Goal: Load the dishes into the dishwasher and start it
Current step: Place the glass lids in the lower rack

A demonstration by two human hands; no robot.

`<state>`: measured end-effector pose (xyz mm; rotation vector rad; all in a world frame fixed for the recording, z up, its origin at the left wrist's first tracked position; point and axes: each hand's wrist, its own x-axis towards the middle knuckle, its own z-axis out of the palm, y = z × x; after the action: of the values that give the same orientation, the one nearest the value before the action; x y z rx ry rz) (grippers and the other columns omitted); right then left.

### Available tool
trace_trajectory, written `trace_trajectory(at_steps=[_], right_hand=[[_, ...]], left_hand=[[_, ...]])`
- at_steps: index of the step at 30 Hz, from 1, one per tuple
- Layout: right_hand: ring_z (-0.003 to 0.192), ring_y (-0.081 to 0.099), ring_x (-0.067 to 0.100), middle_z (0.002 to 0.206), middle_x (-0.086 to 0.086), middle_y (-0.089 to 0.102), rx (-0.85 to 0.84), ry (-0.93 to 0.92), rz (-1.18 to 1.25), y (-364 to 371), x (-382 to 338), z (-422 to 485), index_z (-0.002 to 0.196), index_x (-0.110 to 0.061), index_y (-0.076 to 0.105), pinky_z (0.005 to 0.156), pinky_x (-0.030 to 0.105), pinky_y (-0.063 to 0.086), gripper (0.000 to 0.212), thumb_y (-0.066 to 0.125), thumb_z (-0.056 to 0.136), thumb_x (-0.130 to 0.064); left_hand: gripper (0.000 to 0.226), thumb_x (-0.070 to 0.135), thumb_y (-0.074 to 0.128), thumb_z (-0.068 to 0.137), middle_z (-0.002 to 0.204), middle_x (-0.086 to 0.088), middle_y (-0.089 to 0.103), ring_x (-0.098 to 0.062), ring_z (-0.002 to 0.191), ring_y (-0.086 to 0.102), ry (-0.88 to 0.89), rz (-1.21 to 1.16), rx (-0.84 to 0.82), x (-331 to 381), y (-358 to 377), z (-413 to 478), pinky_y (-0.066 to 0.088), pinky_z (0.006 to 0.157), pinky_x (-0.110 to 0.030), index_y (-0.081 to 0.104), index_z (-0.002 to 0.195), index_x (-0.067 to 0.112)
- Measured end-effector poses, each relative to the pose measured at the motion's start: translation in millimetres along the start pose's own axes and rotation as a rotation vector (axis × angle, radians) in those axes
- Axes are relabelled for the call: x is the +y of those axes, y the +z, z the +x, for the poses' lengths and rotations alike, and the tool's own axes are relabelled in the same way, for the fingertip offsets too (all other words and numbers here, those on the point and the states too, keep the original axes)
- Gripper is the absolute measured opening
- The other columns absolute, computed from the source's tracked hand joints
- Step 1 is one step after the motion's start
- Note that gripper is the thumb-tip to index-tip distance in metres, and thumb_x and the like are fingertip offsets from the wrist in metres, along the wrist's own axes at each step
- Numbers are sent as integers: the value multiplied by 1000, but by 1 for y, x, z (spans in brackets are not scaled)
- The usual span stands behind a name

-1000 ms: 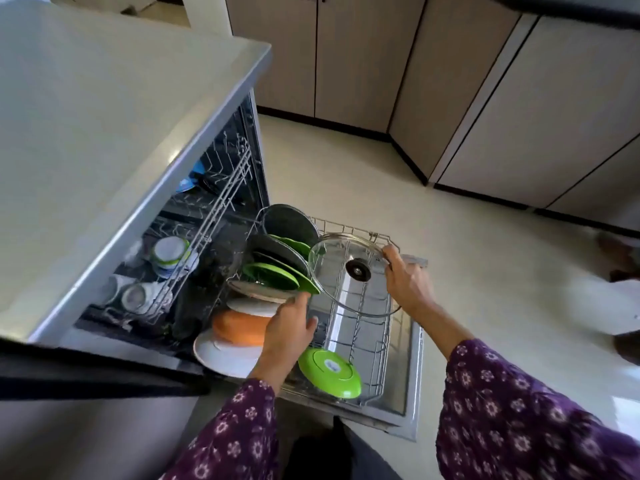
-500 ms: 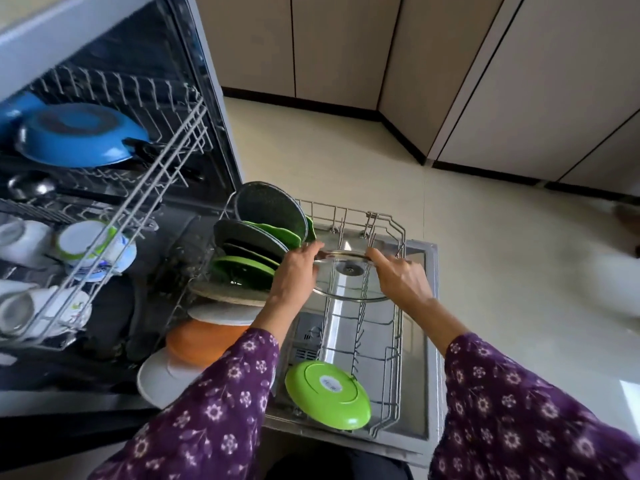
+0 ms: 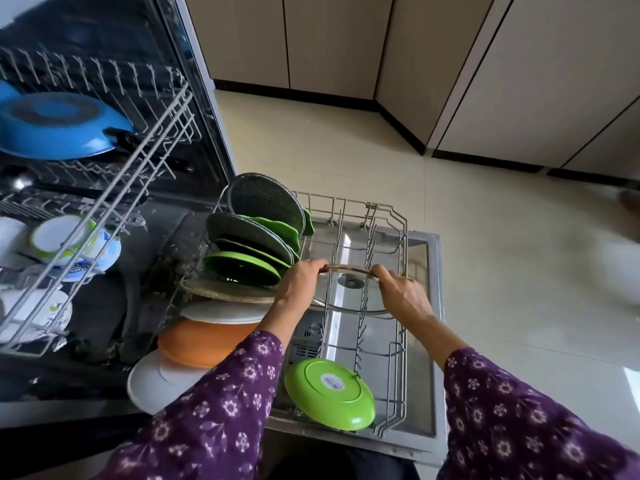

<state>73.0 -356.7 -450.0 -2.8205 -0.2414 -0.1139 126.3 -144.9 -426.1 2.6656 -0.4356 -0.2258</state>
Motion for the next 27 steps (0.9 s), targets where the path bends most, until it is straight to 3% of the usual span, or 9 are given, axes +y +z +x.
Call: trace_trajectory(at_steps=[4, 7, 10, 11, 14, 16, 21, 27], right_hand=[[38, 38, 11, 70, 2, 55, -62, 108, 13, -3, 0, 8, 110, -8, 44, 37, 29, 39, 13, 39, 98, -5], [50, 53, 18, 80, 5, 58, -148, 152, 6, -4, -2, 16, 111, -12, 40, 46, 32, 49, 13, 37, 99, -8], [61, 57, 20, 91, 10, 60, -197, 199, 39, -10, -7, 16, 114, -11, 40, 48, 27, 44, 17, 39, 97, -7], [72, 58, 21, 99, 11, 60, -207, 225, 48, -15, -12, 14, 117, -10, 40, 54, 26, 46, 23, 43, 95, -7], [109, 48, 25, 123, 11, 49, -195, 256, 44, -37, -34, 10, 131, -7, 37, 91, 33, 47, 47, 53, 87, -6], [114, 44, 25, 125, 11, 46, -148, 209, 91, -66, -62, 10, 131, -4, 39, 102, 35, 41, 44, 51, 90, -9], [105, 50, 21, 114, 9, 55, 13, -13, 187, -162, -147, 32, 118, -5, 52, 95, 35, 47, 26, 44, 94, -7], [90, 55, 21, 97, 5, 62, 114, -206, 189, -283, -255, 66, 99, -9, 58, 73, 35, 51, 15, 45, 94, -14]], left_hand=[[31, 9, 49, 96, 92, -10, 68, -19, 75, 66, -11, -4, 24, 5, 2, 4, 56, 65, -29, 56, 125, 13], [42, 8, 49, 96, 103, -11, 66, -19, 80, 67, -18, 2, 9, 5, 0, 2, 57, 67, -28, 44, 138, 13], [47, 7, 51, 95, 106, -12, 66, -18, 83, 67, -43, 27, 2, 5, -9, -6, 58, 67, -30, 39, 140, 12], [47, 8, 52, 95, 107, -12, 66, -19, 84, 67, -56, 32, -4, 6, -14, -9, 57, 68, -29, 39, 140, 13], [50, 12, 56, 94, 111, -11, 65, -19, 91, 66, -91, 50, -16, 13, -34, -25, 54, 69, -25, 39, 140, 13], [49, 14, 56, 94, 113, -9, 64, -18, 93, 65, -114, 69, -15, 20, -59, -40, 51, 70, -23, 38, 140, 15], [45, 7, 57, 90, 112, -10, 63, -22, 95, 64, -85, 43, 91, 52, -165, -74, 51, 73, -25, 45, 134, 11], [31, 17, 57, 90, 105, -8, 65, -25, 95, 65, -118, -84, 294, 83, -317, -128, 54, 74, -39, 52, 120, 13]])
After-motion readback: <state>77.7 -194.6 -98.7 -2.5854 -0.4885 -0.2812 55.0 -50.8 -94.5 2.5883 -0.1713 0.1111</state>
